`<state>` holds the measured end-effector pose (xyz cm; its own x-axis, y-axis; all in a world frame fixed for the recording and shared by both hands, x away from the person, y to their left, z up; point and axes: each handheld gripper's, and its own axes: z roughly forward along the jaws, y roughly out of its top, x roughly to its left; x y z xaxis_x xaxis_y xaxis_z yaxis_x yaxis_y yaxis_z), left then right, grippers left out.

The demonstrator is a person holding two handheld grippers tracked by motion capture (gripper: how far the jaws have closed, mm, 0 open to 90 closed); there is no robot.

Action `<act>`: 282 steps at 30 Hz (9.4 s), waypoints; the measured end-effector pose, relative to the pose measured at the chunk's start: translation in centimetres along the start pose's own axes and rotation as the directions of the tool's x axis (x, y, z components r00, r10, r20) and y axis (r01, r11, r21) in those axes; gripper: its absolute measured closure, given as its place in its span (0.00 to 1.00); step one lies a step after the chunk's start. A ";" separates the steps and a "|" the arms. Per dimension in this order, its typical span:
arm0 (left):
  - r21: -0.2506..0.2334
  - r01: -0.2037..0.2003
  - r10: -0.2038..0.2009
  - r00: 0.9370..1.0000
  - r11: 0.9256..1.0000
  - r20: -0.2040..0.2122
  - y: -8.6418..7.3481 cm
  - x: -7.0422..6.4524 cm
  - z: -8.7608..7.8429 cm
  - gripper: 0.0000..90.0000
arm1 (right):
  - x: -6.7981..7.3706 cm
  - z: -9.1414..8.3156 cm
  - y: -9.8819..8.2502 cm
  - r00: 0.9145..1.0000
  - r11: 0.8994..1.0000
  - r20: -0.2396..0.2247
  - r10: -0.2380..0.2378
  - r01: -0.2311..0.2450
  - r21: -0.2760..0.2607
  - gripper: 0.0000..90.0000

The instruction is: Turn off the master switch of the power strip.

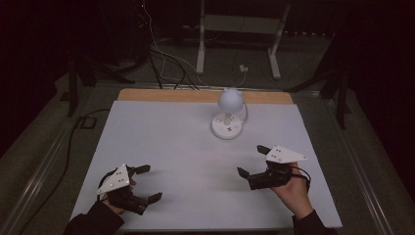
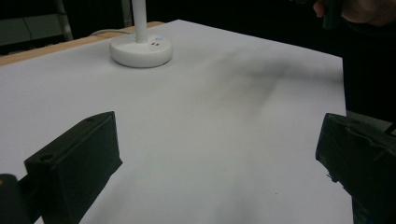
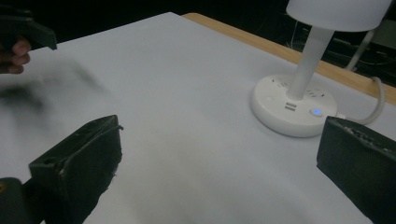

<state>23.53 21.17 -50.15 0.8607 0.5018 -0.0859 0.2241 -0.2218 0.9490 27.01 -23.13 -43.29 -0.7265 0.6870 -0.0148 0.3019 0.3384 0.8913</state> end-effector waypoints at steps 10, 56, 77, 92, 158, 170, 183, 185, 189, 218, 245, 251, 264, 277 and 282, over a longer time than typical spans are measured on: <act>-0.002 0.000 0.000 1.000 1.000 0.000 0.0 0.0 0.0 0.00 | -1.2 0.7 1.3 1.000 1.000 0.022 0.009 -0.009 -0.013 0.00; -0.002 0.002 -0.002 1.000 1.000 0.004 0.1 0.0 -0.1 0.00 | -8.6 8.6 3.4 0.977 0.989 0.156 0.144 -0.140 -0.038 0.00; -0.001 0.003 -0.003 1.000 1.000 0.007 0.0 0.0 -0.1 0.00 | -10.1 11.1 3.0 0.940 0.980 0.281 0.195 -0.194 -0.032 0.41; -0.003 0.003 -0.003 1.000 1.000 0.008 0.0 0.0 -0.1 0.00 | -10.6 12.7 2.1 0.935 0.979 0.294 0.199 -0.203 -0.017 0.73; 0.005 -0.002 0.002 1.000 1.000 0.011 0.0 -0.1 0.0 0.00 | -10.4 16.5 -0.9 0.929 0.977 0.351 0.118 -0.172 0.126 1.00; 0.003 0.000 0.000 1.000 1.000 0.012 0.0 -0.1 0.0 0.00 | -10.3 17.0 -0.6 0.929 0.979 0.358 0.092 -0.151 0.139 1.00; 0.002 -0.002 0.002 1.000 1.000 0.013 0.0 -0.1 0.0 0.00 | -10.2 17.0 -0.9 0.924 0.978 0.367 0.110 -0.167 0.128 1.00; 0.002 -0.002 0.002 1.000 1.000 0.014 0.0 -0.1 0.0 0.00 | -10.2 17.0 -0.8 0.925 0.976 0.367 0.103 -0.164 0.140 1.00; 0.002 -0.003 0.003 1.000 1.000 0.013 0.0 -0.1 0.0 0.00 | -10.1 17.1 -0.6 0.921 0.976 0.378 0.089 -0.157 0.153 1.00; -0.002 0.003 -0.003 1.000 1.000 0.011 0.0 0.0 0.0 0.00 | -10.0 15.0 0.9 0.937 0.987 0.325 0.131 -0.154 0.048 0.96; -0.002 0.000 0.000 1.000 1.000 0.012 0.0 -0.1 -0.1 0.00 | -9.3 11.4 1.3 0.956 0.977 0.205 0.210 -0.214 -0.001 0.00; -0.002 0.000 0.000 1.000 1.000 0.011 0.1 0.0 -0.1 0.00 | -8.0 10.3 1.3 0.972 0.984 0.163 0.172 -0.178 0.021 0.00; -0.002 0.000 0.000 1.000 1.000 0.013 0.0 0.0 -0.1 0.00 | -5.9 7.8 -0.7 0.985 0.988 0.084 0.152 -0.153 0.013 0.00; -0.009 0.001 -0.001 1.000 1.000 0.012 0.1 0.0 -0.1 0.00 | -4.5 5.0 -4.4 0.988 0.986 0.079 0.132 -0.139 0.096 0.00; -0.010 0.003 -0.002 1.000 1.000 0.013 0.1 0.0 -0.1 0.00 | -3.9 3.4 -5.7 0.988 0.984 0.088 0.127 -0.137 0.113 0.00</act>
<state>23.49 21.28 -50.01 0.8662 0.4911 -0.0923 0.2217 -0.2122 0.9517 30.28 -25.54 -49.82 -0.6248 0.7786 0.0590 0.4664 0.3116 0.8279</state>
